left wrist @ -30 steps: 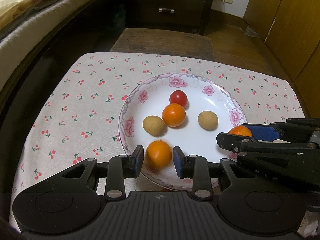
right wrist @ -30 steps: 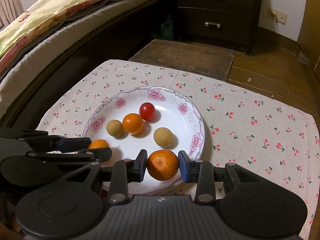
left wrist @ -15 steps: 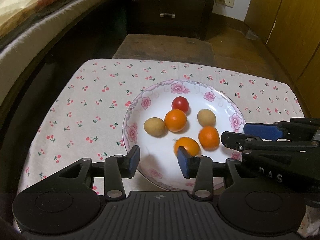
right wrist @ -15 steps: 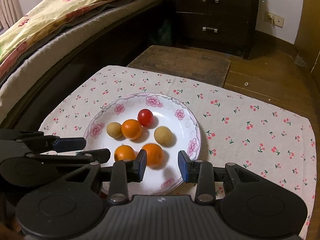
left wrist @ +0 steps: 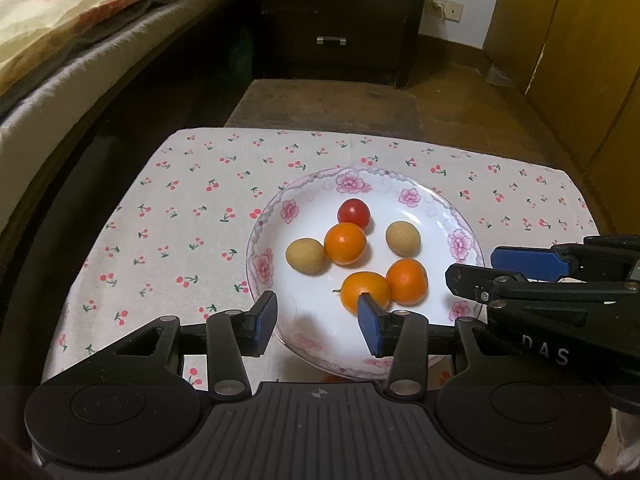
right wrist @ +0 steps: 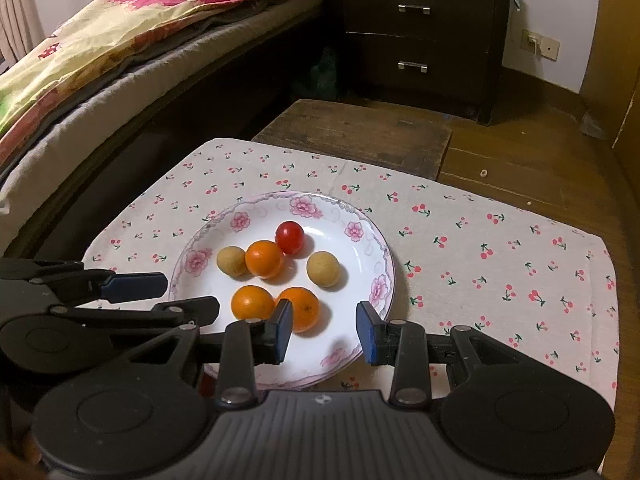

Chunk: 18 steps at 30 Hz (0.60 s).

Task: Organize fruits
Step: 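Withdraw both open tools from the plate toward the remaining fruit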

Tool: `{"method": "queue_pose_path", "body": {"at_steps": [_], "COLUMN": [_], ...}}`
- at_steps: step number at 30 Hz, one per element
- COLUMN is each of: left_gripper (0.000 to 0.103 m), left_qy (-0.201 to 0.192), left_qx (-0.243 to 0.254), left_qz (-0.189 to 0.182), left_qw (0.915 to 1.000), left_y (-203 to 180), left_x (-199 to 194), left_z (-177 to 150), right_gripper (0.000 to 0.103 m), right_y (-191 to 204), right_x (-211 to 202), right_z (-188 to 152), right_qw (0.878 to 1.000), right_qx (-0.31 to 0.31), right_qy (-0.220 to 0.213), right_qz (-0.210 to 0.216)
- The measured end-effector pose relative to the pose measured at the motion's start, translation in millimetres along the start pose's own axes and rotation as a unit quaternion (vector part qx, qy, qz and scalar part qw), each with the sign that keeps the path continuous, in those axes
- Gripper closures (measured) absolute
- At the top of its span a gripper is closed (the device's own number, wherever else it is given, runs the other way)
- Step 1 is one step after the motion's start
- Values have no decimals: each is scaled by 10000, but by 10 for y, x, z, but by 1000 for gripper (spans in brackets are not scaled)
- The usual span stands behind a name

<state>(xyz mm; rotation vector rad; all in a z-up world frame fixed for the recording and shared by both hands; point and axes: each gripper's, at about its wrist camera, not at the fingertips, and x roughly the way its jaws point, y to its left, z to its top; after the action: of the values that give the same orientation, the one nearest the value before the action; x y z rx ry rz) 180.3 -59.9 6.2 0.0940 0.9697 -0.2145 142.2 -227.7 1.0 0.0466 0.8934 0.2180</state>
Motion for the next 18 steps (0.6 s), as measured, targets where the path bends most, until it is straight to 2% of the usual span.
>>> {"method": "queue_pose_path", "body": {"at_steps": [18], "left_gripper": [48], "left_qy": [-98], "left_qx": [70], "left_qz": [17], "left_qw": [9999], "left_y": [-10], "left_x": [-236], "left_z": [-199], "right_gripper": [67], "right_y": [122], "right_x": [-240], "right_z": [-172], "right_qw": [10000], "right_qx": [-45], "right_qy": [-4], "right_qz": [-12]}}
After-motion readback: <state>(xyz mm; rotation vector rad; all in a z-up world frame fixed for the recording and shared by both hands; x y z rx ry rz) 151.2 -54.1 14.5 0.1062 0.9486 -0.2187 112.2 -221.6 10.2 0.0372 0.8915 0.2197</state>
